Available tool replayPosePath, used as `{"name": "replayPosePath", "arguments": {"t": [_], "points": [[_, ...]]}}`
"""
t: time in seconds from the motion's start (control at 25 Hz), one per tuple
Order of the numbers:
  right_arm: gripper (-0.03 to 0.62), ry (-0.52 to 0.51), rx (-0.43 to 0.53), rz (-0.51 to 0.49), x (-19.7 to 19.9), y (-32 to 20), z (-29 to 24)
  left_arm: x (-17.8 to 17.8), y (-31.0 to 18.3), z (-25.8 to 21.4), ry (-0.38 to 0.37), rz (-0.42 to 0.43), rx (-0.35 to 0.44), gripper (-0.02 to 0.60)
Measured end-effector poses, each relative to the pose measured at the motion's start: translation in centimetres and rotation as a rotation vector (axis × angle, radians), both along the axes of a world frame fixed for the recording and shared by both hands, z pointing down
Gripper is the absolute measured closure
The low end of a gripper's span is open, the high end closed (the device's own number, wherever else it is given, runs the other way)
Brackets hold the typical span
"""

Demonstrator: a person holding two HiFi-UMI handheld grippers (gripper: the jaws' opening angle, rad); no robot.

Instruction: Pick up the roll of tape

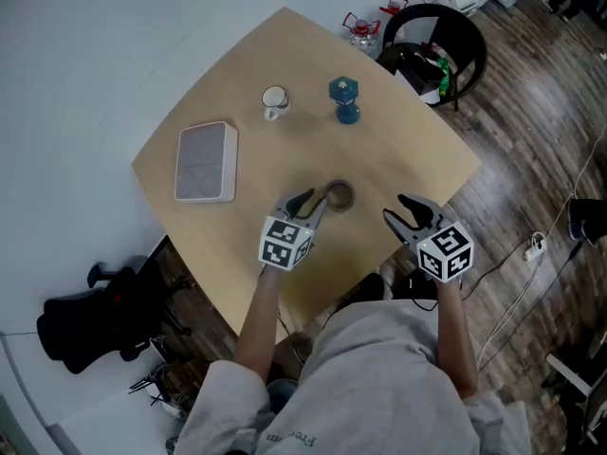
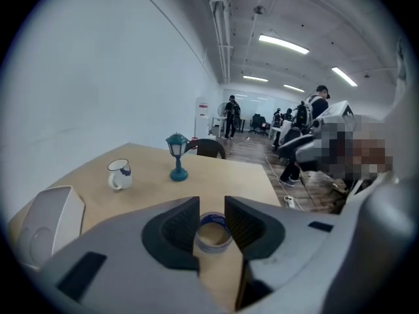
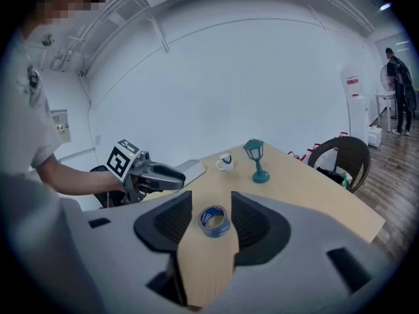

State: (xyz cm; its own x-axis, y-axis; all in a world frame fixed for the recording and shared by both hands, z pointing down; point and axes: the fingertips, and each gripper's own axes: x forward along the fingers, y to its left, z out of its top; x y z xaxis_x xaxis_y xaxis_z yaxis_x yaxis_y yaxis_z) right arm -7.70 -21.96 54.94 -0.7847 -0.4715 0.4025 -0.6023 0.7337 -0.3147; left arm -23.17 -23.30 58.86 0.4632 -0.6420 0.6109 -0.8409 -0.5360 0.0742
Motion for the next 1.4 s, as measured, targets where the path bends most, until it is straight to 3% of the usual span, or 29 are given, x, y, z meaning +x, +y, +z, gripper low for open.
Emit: {"name": "replayPosePath", "arguments": {"t": [0.24,0.44,0.64,0.92,1.4], "points": [[0.404,-0.049,-0.048,0.043,-0.5,1.2,1.4,1.6,1.1,4.2,-0.104,0.128,-0.073,0.468],[0.405,-0.061,-0.065,0.034,-0.7,1.8,2.3,3.5,2.4,8.1,-0.252,0.306,-0.105,0.466],[0.407,-0.049,-0.066,0.03,-0.2,2.2,2.8,5.0,3.8,11.8,-0.385,0.458,-0.195,0.466],[0.407,-0.052,-0.082,0.029,0.6,3.2,3.6,5.6,2.7,14.2,-0.52,0.548,-0.239,0.466],[0.407,-0.046,-0.088,0.038,1.8,3.4,3.8,6.1,3.5,17.3,-0.659,0.719,-0.349,0.481]]}}
